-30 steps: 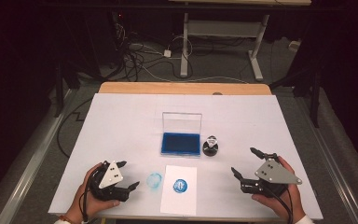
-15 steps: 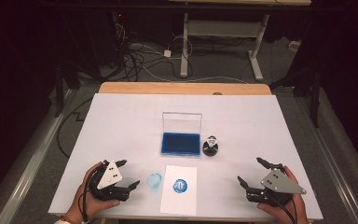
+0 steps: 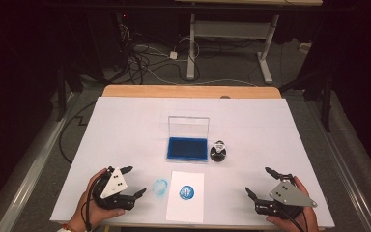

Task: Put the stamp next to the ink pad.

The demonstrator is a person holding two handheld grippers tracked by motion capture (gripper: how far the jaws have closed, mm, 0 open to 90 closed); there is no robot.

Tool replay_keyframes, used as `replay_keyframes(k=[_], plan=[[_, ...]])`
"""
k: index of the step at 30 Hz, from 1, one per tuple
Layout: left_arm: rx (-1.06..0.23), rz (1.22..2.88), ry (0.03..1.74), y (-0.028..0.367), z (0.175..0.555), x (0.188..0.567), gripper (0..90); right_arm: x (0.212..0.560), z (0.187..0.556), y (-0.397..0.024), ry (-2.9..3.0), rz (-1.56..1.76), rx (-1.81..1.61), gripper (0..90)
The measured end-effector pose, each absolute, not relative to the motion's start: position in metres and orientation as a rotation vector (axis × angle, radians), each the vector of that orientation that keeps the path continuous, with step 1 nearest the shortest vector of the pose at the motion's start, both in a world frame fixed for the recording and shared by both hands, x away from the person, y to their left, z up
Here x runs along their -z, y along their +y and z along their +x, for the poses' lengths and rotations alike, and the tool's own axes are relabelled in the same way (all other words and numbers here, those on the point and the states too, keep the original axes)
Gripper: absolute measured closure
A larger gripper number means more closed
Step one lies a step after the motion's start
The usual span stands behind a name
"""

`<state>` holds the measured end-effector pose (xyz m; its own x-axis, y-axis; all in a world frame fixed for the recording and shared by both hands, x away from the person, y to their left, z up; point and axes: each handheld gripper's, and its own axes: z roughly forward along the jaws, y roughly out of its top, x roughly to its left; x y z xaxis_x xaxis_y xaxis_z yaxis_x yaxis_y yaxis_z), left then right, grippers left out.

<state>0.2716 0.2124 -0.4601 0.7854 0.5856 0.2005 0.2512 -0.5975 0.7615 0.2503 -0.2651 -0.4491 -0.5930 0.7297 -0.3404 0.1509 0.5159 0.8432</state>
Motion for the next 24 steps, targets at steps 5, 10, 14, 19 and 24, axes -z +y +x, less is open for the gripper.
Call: replay_keyframes(k=[5,10,14,19,24], plan=[[-0.565,2.213,0.618,0.2137,0.2717,0.4596,18.1,0.4488,0.2506,-0.2643,2.048,0.711,-1.042,16.2],[-0.563,2.219,0.616,0.2126,0.2720,0.4605,18.1,0.4490,0.2512,-0.2650,2.050,0.712,-1.046,16.2],[-0.559,2.221,0.619,0.2123,0.2724,0.4608,18.0,0.4485,0.2506,-0.2649,2.048,0.708,-1.049,16.1],[-0.557,2.226,0.621,0.2117,0.2737,0.4613,18.1,0.4483,0.2508,-0.2651,2.046,0.705,-1.049,16.1],[-0.550,2.228,0.625,0.2108,0.2749,0.4620,18.1,0.4486,0.2516,-0.2656,2.048,0.706,-1.052,16.2]])
